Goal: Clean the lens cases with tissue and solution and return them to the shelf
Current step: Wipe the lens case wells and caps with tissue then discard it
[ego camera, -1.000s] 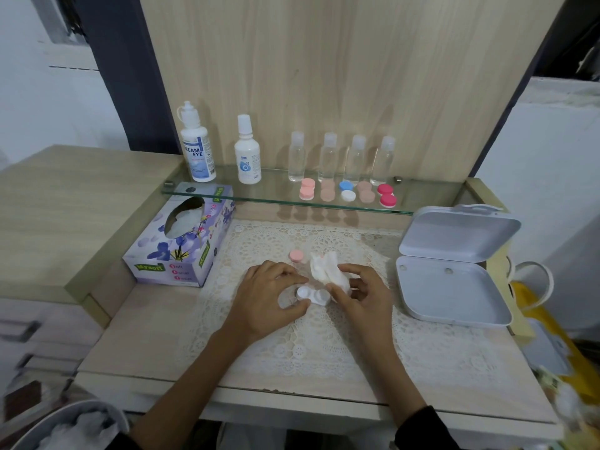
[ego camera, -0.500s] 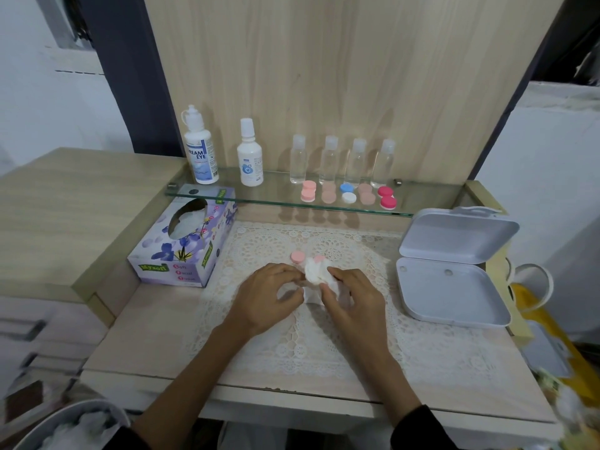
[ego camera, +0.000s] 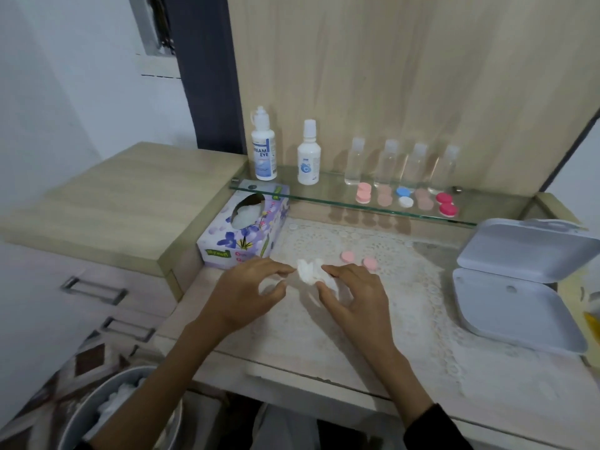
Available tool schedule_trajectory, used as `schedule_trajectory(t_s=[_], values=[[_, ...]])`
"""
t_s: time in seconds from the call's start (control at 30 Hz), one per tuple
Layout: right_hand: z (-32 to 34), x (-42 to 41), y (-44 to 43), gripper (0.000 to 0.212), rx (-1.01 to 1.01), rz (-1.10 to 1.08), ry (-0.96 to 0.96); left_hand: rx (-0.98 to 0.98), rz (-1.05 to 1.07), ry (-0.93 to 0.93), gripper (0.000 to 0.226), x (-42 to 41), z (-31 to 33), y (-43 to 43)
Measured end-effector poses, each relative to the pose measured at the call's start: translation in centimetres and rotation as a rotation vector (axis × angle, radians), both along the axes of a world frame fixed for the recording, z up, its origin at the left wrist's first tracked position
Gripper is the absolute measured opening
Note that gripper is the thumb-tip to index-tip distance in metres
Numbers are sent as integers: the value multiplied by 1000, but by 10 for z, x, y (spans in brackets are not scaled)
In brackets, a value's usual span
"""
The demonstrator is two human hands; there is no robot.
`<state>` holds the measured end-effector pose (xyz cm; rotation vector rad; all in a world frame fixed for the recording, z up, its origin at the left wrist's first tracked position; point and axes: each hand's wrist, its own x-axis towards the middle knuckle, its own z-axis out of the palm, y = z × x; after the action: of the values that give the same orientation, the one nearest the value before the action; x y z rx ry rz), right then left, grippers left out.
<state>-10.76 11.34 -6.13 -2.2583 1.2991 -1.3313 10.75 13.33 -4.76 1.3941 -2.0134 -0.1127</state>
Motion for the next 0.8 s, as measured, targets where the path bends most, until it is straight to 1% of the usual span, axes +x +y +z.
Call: schedule_trajectory(t_s=[0.17, 0.27, 0.37, 0.57, 0.8], values=[[2, 45, 10, 33, 4, 144, -20, 55, 135, -28, 38, 55, 12, 35], [0, 76, 20, 34, -9, 205, -1, 50, 247, -15, 39, 82, 11, 62], [-4, 107, 33, 33, -23, 269, 11, 26, 318, 6, 35, 105, 3, 90], [-17, 166, 63, 36, -16, 378, 39, -16, 490, -14, 33, 149, -18, 141], [-43, 220, 97, 35, -1, 425, 60, 80, 651, -44, 36, 201, -56, 172]])
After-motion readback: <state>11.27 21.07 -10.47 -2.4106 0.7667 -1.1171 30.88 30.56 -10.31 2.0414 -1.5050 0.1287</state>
